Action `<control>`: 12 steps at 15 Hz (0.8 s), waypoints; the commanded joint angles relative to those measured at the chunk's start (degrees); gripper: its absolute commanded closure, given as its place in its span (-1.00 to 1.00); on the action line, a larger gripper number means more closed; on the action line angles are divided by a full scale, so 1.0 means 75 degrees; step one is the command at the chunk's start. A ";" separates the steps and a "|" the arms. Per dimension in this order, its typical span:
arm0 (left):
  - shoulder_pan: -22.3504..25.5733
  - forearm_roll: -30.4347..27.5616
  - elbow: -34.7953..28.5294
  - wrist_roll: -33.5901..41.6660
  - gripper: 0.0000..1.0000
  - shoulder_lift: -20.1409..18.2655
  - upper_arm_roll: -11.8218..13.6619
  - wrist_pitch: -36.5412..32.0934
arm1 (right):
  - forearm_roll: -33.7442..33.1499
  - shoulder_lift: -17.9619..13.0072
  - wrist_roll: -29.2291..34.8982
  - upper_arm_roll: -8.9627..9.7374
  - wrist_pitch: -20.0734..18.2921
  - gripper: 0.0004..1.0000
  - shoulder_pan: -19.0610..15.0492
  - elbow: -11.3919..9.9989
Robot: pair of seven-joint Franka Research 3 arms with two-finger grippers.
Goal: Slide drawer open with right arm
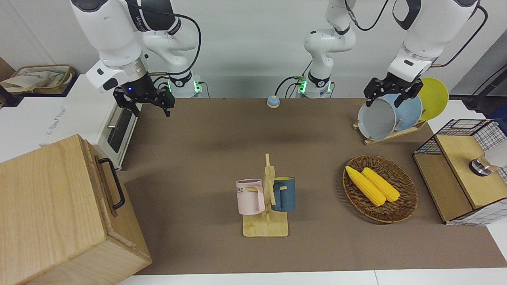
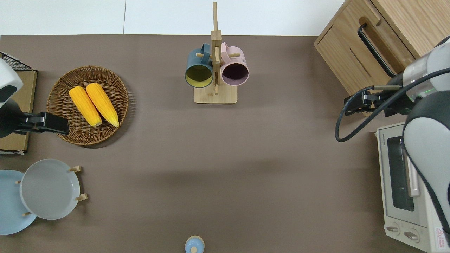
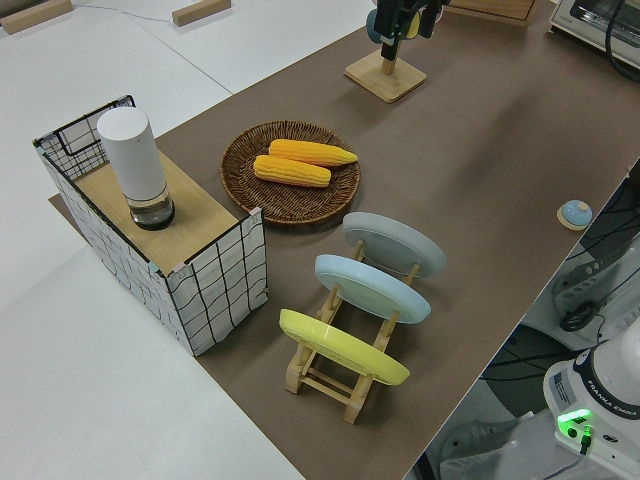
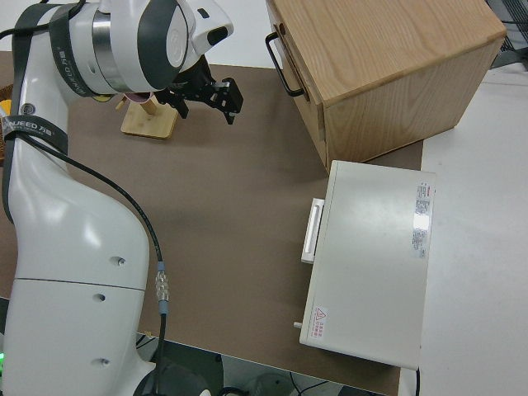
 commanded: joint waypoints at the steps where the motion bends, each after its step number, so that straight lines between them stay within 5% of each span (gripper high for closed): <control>1: 0.0029 0.0131 0.0187 0.0074 -0.99 0.0087 -0.0049 -0.0150 | -0.0941 -0.0074 -0.0216 0.0206 -0.0129 -0.97 -0.0021 -0.0008; 3: 0.0029 0.0131 0.0187 0.0074 -0.99 0.0087 -0.0049 -0.0150 | -0.1575 -0.0062 -0.0275 0.0370 -0.0129 -0.97 0.0061 -0.0019; 8: 0.0029 0.0131 0.0199 0.0074 -0.99 0.0087 -0.0049 -0.0150 | -0.3484 0.0054 -0.0228 0.1354 -0.0071 -0.97 0.0096 -0.0148; 12: 0.0029 0.0131 0.0198 0.0074 -0.99 0.0087 -0.0049 -0.0150 | -0.4506 0.0207 -0.0193 0.1461 0.0023 -0.97 0.0541 -0.0382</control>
